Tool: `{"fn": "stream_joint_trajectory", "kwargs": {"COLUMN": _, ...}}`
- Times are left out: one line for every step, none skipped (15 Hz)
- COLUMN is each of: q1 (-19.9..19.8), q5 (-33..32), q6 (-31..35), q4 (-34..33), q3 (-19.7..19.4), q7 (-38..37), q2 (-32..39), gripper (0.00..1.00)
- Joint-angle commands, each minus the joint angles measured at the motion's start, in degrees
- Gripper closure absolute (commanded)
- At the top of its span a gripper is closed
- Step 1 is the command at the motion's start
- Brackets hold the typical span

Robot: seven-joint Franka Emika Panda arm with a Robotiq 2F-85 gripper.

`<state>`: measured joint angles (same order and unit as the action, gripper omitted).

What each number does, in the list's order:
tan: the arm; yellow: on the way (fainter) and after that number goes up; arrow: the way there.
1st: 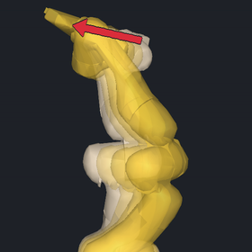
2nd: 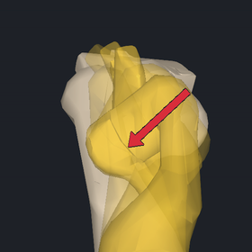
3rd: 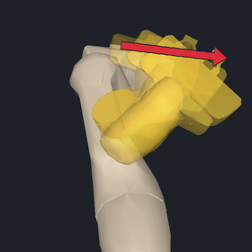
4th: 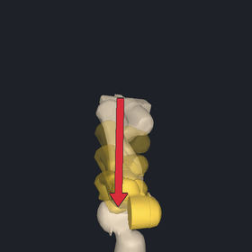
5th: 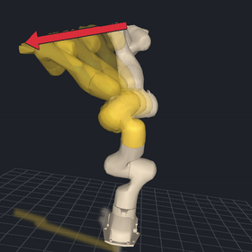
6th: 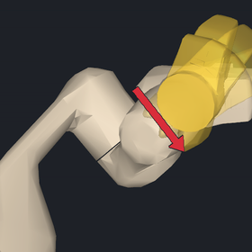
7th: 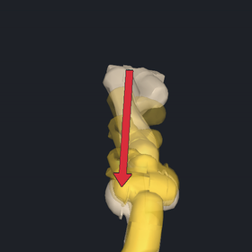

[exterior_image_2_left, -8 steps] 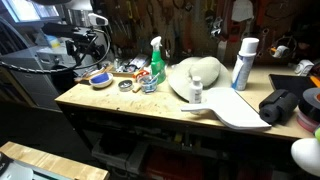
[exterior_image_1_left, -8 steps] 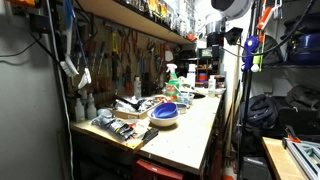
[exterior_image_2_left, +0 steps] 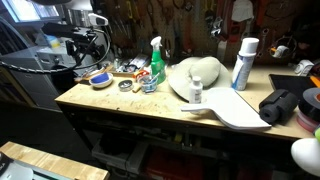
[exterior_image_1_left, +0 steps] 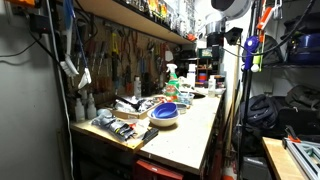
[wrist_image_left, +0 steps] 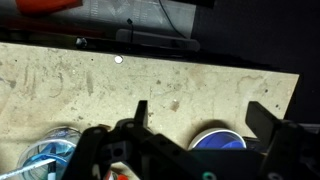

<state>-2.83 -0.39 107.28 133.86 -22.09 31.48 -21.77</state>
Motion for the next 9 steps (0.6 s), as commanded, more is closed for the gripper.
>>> {"fn": "stream_joint_trajectory", "kwargs": {"q1": -1.69, "q5": 0.23, "q6": 1.84, "q4": 0.52, "q3": 2.01, "q7": 1.00, "q2": 0.20, "gripper": 0.00}}
{"fn": "stream_joint_trajectory", "kwargs": {"q1": -0.65, "q5": 0.50, "q6": 4.43, "q4": 1.52, "q3": 2.48, "q7": 3.65, "q2": -0.34, "gripper": 0.00}}
{"fn": "stream_joint_trajectory", "kwargs": {"q1": -0.27, "q5": -0.18, "q6": 6.16, "q4": 1.99, "q3": 3.39, "q7": 5.06, "q2": -0.43, "gripper": 0.00}}
{"fn": "stream_joint_trajectory", "kwargs": {"q1": 0.15, "q5": -1.81, "q6": 8.27, "q4": 2.62, "q3": 5.28, "q7": 5.44, "q2": -0.27, "gripper": 0.00}}
{"fn": "stream_joint_trajectory", "kwargs": {"q1": 0.40, "q5": -2.71, "q6": 10.11, "q4": 3.05, "q3": 6.58, "q7": 6.13, "q2": -0.11, "gripper": 0.00}}
{"fn": "stream_joint_trajectory", "kwargs": {"q1": 0.75, "q5": -4.03, "q6": 12.18, "q4": 3.44, "q3": 8.38, "q7": 5.84, "q2": 0.70, "gripper": 0.00}}
{"fn": "stream_joint_trajectory", "kwargs": {"q1": 0.98, "q5": -5.23, "q6": 14.11, "q4": 3.96, "q3": 9.65, "q7": 6.32, "q2": 1.01, "gripper": 0.00}}
{"fn": "stream_joint_trajectory", "kwargs": {"q1": 1.38, "q5": -6.57, "q6": 16.55, "q4": 4.46, "q3": 10.94, "q7": 6.55, "q2": 2.11, "gripper": 0.00}}
{"fn": "stream_joint_trajectory", "kwargs": {"q1": 1.63, "q5": -8.08, "q6": 18.72, "q4": 4.89, "q3": 11.99, "q7": 6.98, "q2": 2.88, "gripper": 0.00}}
